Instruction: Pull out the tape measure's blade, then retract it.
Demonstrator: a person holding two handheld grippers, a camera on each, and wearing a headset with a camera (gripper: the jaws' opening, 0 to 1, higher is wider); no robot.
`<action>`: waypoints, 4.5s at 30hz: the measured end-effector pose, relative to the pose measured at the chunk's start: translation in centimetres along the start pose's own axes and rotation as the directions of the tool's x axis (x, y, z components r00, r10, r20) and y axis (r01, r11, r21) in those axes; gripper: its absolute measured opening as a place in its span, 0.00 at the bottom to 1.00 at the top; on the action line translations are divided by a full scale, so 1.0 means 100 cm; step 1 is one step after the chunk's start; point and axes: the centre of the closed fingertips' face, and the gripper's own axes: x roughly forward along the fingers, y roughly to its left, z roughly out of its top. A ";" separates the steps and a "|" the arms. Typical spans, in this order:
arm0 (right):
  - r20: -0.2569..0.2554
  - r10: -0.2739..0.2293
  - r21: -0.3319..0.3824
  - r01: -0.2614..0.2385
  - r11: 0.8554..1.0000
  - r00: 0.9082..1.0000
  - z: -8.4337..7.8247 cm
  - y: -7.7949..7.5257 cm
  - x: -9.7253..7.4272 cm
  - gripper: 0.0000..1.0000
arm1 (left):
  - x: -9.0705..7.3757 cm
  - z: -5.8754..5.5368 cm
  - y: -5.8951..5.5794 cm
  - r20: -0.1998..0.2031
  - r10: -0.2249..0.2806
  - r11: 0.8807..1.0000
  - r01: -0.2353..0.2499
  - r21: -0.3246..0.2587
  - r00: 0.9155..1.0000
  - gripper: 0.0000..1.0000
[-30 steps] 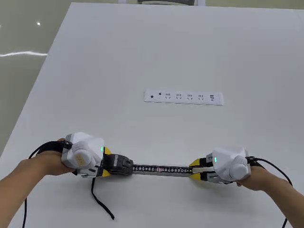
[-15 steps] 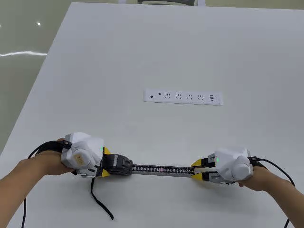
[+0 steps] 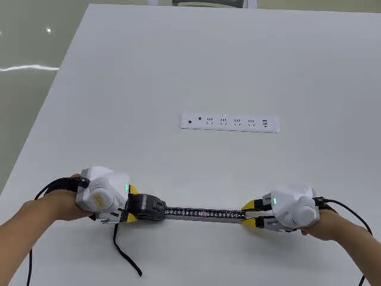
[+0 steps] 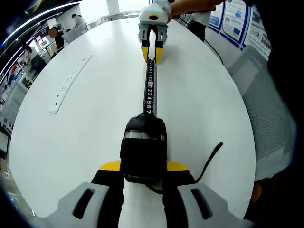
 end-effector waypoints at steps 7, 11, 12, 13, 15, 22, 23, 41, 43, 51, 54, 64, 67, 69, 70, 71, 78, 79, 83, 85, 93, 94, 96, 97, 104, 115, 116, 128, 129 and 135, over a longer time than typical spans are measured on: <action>-0.004 -0.003 0.004 0.003 1.000 1.000 -0.005 0.000 -0.004 0.12 | 0.000 0.000 0.000 0.000 -0.001 1.000 0.001 -0.001 1.000 0.27; -0.005 -0.006 0.008 0.006 1.000 1.000 -0.007 0.000 -0.006 0.12 | 0.000 0.000 0.000 0.000 0.000 1.000 0.000 0.000 1.000 0.27; -0.005 -0.006 0.009 0.006 1.000 1.000 -0.007 0.000 -0.007 0.12 | 0.000 0.000 0.000 0.000 0.000 1.000 0.000 -0.001 1.000 0.27; -0.005 -0.006 0.009 0.006 1.000 1.000 -0.008 0.000 -0.007 0.12 | 0.000 0.000 0.000 0.000 0.000 1.000 0.000 -0.001 1.000 0.27; -0.005 -0.005 0.010 0.005 1.000 1.000 -0.009 0.000 -0.007 0.12 | 0.000 0.000 0.000 0.000 0.000 1.000 0.000 -0.001 1.000 0.27; -0.010 -0.003 0.010 0.004 1.000 1.000 -0.011 0.000 -0.010 0.12 | 0.000 0.001 0.000 0.000 -0.001 1.000 0.001 -0.002 1.000 0.27; -0.010 -0.003 0.012 0.003 1.000 1.000 -0.011 0.000 -0.011 0.12 | 0.000 0.000 0.000 0.000 -0.001 1.000 0.001 -0.002 1.000 0.27; -0.024 -0.006 0.016 0.006 1.000 1.000 -0.018 0.000 -0.019 0.12 | 0.000 0.000 0.000 -0.002 -0.002 1.000 0.002 -0.003 1.000 0.27; -0.025 -0.007 0.016 0.007 1.000 1.000 -0.019 0.000 -0.019 0.12 | 0.000 0.000 0.000 -0.003 -0.003 1.000 0.003 -0.002 1.000 0.27; -0.033 -0.004 0.015 0.005 1.000 0.999 -0.023 0.000 -0.022 0.12 | 0.001 0.000 0.000 -0.003 -0.003 1.000 0.003 -0.003 1.000 0.27; -0.036 -0.005 0.016 0.006 1.000 0.999 -0.025 0.000 -0.024 0.12 | 0.001 0.000 0.000 -0.003 -0.003 1.000 0.003 -0.002 1.000 0.27; -0.045 -0.008 0.019 0.009 1.000 0.999 -0.028 0.001 -0.028 0.12 | 0.001 0.000 0.000 -0.005 -0.002 1.000 0.002 -0.002 1.000 0.27; -0.051 -0.008 0.015 0.008 1.000 0.999 -0.030 0.000 -0.028 0.12 | 0.001 0.000 -0.001 -0.006 -0.003 1.000 0.003 -0.001 1.000 0.27; -0.053 -0.005 0.015 0.006 1.000 0.999 -0.030 0.001 -0.029 0.12 | 0.001 0.000 -0.001 -0.005 -0.003 1.000 0.003 -0.001 1.000 0.27; -0.055 -0.005 0.015 0.006 1.000 0.998 -0.031 0.000 -0.029 0.12 | 0.001 0.001 -0.001 -0.004 -0.003 1.000 0.003 -0.003 1.000 0.27; -0.056 -0.005 0.016 0.006 1.000 0.998 -0.031 0.000 -0.028 0.12 | 0.001 0.001 -0.001 -0.003 -0.003 1.000 0.003 -0.004 1.000 0.27; -0.071 -0.001 0.014 0.002 1.000 0.997 -0.034 0.000 -0.026 0.12 | 0.002 0.003 -0.001 -0.013 -0.006 1.000 0.006 0.001 1.000 0.27; -0.073 -0.002 0.016 0.003 1.000 0.997 -0.034 0.000 -0.026 0.13 | 0.002 0.002 -0.001 -0.014 -0.006 1.000 0.006 0.001 1.000 0.27; -0.081 0.009 0.028 -0.007 1.000 0.997 -0.033 0.002 -0.026 0.13 | 0.004 0.004 -0.001 -0.026 -0.010 1.000 0.010 0.009 1.000 0.27; -0.088 0.009 0.024 -0.007 1.000 0.996 -0.034 0.002 -0.025 0.14 | 0.004 0.003 0.000 -0.035 -0.014 1.000 0.014 0.009 0.999 0.27; -0.111 -0.010 0.037 0.014 0.999 0.994 -0.034 -0.001 -0.024 0.15 | 0.004 0.003 0.000 -0.042 -0.015 1.000 0.015 0.014 0.999 0.28; -0.111 -0.011 0.028 0.014 1.000 0.994 -0.034 -0.001 -0.024 0.15 | 0.004 0.003 0.000 -0.043 -0.015 1.000 0.016 0.013 0.999 0.28; -0.113 -0.023 0.036 0.027 0.999 0.993 -0.034 -0.002 -0.025 0.17 | 0.005 0.002 -0.001 -0.046 -0.020 1.000 0.021 0.007 0.999 0.29; -0.115 -0.026 0.039 0.031 0.999 0.993 -0.034 -0.003 -0.026 0.19 | 0.005 0.001 -0.001 -0.049 -0.024 1.000 0.025 0.013 0.998 0.30; -0.136 -0.047 0.060 0.056 0.997 0.990 -0.038 -0.001 -0.027 0.25 | 0.001 -0.001 -0.005 -0.044 -0.021 1.000 0.021 -0.003 0.999 0.36; -0.145 -0.084 0.208 0.113 0.972 0.986 -0.033 0.021 -0.044 0.41 | -0.016 -0.016 -0.015 -0.022 0.022 0.990 -0.025 -0.139 1.000 0.48; -0.148 -0.096 0.208 0.125 0.970 0.984 -0.034 0.021 -0.044 0.43 | -0.017 -0.016 -0.016 -0.015 0.026 0.988 -0.028 -0.154 1.000 0.49; -0.150 -0.215 0.334 0.254 0.908 0.965 -0.029 0.031 -0.067 0.64 | -0.036 -0.023 -0.036 0.020 0.089 0.951 -0.079 -0.297 0.996 0.64; -0.150 -0.228 0.341 0.267 0.901 0.962 -0.028 0.031 -0.068 0.66 | -0.036 -0.023 -0.037 0.024 0.097 0.947 -0.084 -0.310 0.995 0.66; -0.154 -0.280 0.413 0.319 0.853 0.948 -0.026 0.039 -0.076 0.77 | -0.041 -0.021 -0.046 0.052 0.152 0.919 -0.121 -0.375 0.987 0.76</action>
